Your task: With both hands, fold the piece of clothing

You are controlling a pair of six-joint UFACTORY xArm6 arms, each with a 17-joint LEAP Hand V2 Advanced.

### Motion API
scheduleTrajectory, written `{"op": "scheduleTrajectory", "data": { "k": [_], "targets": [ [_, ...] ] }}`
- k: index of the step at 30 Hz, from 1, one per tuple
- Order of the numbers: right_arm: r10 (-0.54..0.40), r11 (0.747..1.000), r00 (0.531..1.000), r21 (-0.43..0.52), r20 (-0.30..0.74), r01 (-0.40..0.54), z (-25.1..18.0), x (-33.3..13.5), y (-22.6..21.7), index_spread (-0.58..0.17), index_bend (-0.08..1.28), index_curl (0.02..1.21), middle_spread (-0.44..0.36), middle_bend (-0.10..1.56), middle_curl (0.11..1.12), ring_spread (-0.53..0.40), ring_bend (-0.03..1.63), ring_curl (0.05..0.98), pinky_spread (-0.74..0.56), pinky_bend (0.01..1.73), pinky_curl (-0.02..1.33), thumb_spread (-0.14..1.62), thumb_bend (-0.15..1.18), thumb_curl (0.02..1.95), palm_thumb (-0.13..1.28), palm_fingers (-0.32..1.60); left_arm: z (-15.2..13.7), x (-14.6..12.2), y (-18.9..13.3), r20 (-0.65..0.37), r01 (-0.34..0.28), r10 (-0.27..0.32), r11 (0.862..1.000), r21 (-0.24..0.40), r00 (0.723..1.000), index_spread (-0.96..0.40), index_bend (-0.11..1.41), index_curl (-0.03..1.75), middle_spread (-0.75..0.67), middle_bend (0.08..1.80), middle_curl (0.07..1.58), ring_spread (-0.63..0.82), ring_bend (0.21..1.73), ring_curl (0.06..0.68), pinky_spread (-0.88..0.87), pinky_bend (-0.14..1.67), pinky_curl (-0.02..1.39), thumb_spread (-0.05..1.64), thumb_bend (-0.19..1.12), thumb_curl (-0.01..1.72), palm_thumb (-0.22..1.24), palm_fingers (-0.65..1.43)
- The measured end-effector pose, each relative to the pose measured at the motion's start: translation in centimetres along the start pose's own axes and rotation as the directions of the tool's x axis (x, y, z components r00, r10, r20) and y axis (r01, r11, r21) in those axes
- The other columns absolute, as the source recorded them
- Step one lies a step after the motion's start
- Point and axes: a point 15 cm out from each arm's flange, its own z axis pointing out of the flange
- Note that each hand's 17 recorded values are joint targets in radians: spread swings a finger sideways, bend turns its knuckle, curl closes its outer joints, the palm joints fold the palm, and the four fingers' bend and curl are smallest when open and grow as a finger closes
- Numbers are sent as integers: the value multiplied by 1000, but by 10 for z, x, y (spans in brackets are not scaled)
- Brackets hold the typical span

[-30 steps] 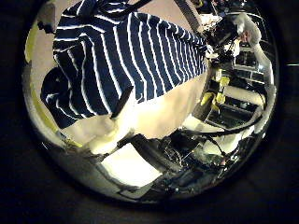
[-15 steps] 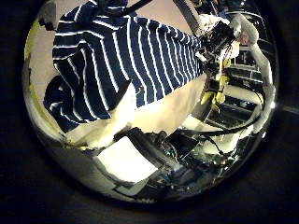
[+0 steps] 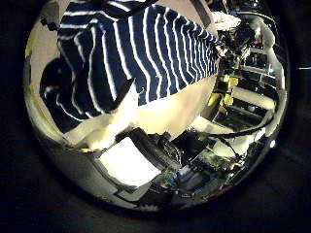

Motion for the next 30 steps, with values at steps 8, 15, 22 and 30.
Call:
{"op": "scheduleTrajectory", "data": {
  "k": [8,15,22,30],
  "targets": [
    [45,998,998,36,40,-46,-13,31,12,-318,989,769,-144,1261,748,-205,1404,602,-224,1319,718,1116,71,579,1025,1138,42,9,13,-13,-2,2,1000,-1,1000,-109,187,450,-5,196,455,-70,760,259,-99,436,521,1142,-19,301,436,332],
    [33,999,998,27,61,-35,-29,22,36,-309,1002,792,-136,1292,748,-203,1413,618,-213,1307,751,1123,54,639,1052,1133,35,0,11,-12,15,-15,1000,16,1000,-109,185,449,9,194,446,-53,746,254,-82,435,519,1152,-18,302,442,330],
    [-86,995,982,64,170,76,-66,-47,73,-300,1011,806,-132,1311,739,-201,1417,625,-208,1287,785,1120,25,691,1048,1139,-1,-30,28,-17,60,-59,996,59,998,-109,178,445,4,201,443,-53,748,252,-89,438,517,1153,-18,306,452,346],
    [-267,959,953,134,144,248,-96,-155,103,-297,1010,809,-127,1320,726,-192,1434,625,-204,1254,814,1111,8,745,1069,1155,-41,-80,60,-11,138,-137,985,106,990,-108,175,435,-6,199,444,-67,760,253,-104,452,518,1154,-19,309,452,354]
  ]
}}
